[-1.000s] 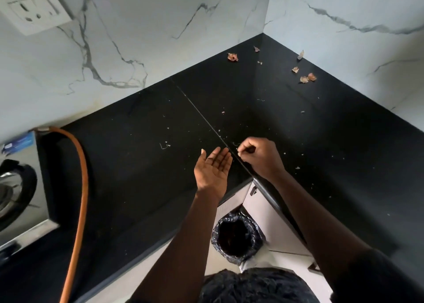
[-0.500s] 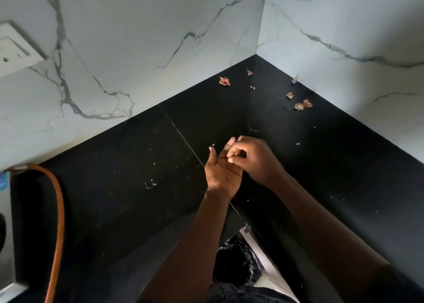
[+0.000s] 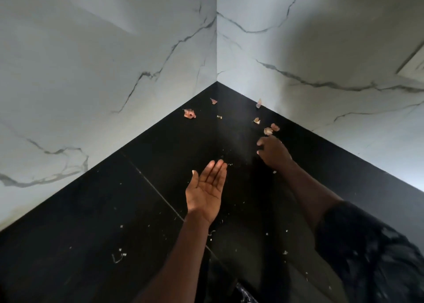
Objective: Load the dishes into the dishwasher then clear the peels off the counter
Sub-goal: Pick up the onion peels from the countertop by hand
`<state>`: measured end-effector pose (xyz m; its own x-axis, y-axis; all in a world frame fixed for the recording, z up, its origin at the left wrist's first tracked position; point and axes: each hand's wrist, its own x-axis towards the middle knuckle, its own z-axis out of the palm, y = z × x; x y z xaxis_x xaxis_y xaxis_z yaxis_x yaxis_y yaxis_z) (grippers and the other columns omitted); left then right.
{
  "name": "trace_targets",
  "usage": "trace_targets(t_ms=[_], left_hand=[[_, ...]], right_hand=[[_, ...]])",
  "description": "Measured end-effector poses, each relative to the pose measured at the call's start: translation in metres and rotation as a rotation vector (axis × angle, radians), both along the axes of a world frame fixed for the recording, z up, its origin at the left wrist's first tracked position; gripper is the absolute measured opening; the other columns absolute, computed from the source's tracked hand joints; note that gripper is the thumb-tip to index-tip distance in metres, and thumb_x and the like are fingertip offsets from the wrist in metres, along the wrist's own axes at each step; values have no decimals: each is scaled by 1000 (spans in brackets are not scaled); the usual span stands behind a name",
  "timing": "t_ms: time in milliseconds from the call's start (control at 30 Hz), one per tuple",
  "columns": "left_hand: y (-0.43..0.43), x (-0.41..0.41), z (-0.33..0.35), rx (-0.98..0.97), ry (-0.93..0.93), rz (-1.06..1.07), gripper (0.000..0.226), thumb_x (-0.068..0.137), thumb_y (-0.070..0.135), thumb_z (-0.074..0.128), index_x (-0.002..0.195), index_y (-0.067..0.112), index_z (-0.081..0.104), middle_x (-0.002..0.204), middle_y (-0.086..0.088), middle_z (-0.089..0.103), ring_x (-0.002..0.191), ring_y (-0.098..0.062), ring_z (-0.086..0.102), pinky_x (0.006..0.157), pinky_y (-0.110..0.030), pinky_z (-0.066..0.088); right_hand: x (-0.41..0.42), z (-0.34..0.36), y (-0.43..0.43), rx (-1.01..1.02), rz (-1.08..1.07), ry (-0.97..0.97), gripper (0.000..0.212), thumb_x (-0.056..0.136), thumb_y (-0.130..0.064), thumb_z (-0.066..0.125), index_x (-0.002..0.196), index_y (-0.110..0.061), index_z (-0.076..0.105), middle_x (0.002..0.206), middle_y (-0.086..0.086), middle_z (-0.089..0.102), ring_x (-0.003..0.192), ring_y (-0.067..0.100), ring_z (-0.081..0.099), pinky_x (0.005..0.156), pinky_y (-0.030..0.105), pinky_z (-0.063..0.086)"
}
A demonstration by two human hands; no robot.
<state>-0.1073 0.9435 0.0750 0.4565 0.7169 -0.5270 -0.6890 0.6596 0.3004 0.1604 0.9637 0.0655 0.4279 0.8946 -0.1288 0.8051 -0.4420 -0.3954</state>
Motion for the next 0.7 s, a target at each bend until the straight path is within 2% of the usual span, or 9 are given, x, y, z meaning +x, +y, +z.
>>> trace_targets(t_ms=[67,100,200,300,333,467,533,600,700], left_hand=[[8,4,-5,3,18,-10,58,108,43,35,138,-3,52,136,-26,59,127,-40,58,115,-45,38],[11,7,-7,2,30,-10,57,107,43,36,137,-3,53,136,-26,59,126,-40,59,115,-45,39],[18,11,-14,7,47,-14,57,107,42,37,136,-3,54,136,-26,59,126,-39,59,114,-45,42],[21,19,-19,-6,32,-17,56,107,42,38,135,-3,54,137,-26,59,127,-39,59,109,-46,45],[21,20,-19,-14,27,-19,56,107,42,38,135,-3,54,137,-26,59,127,-39,59,109,-46,45],[30,35,-25,-41,40,-28,56,107,42,37,136,-3,54,136,-26,60,126,-39,60,115,-44,40],[34,41,-28,-46,38,-30,56,107,42,37,136,-3,54,135,-26,60,125,-39,60,115,-44,39],[39,47,-32,-58,31,-28,56,107,42,36,136,-2,54,135,-25,60,125,-38,60,115,-44,39],[43,55,-36,-63,19,-27,55,108,41,35,135,-2,55,135,-25,61,125,-38,60,115,-44,40]], right_hand=[[24,-12,16,-82,-31,-71,46,94,-18,66,138,-11,54,153,16,36,136,40,44,108,48,43],[34,-16,25,-105,-26,-125,50,96,-19,63,142,-10,49,157,16,28,139,41,40,110,48,41],[53,-25,46,-102,42,-221,45,97,-13,55,141,-7,48,151,19,33,134,43,40,109,49,42],[61,-36,54,-167,155,-294,41,97,-10,52,138,-7,50,146,20,40,141,40,32,114,43,36],[58,-38,52,-157,159,-303,37,97,-10,51,134,-8,52,142,19,44,140,39,33,112,42,38],[46,-37,39,-6,143,-319,22,96,-6,56,115,-10,64,120,11,58,113,30,58,87,40,56],[37,-34,29,44,161,-299,16,94,-5,61,105,-12,69,109,7,62,100,25,64,78,33,56],[27,-30,22,54,147,-238,14,93,-7,63,103,-14,71,105,4,65,94,20,66,78,29,55],[7,-14,14,108,107,-87,16,95,-11,64,106,-18,72,108,1,67,92,13,66,83,30,57]])
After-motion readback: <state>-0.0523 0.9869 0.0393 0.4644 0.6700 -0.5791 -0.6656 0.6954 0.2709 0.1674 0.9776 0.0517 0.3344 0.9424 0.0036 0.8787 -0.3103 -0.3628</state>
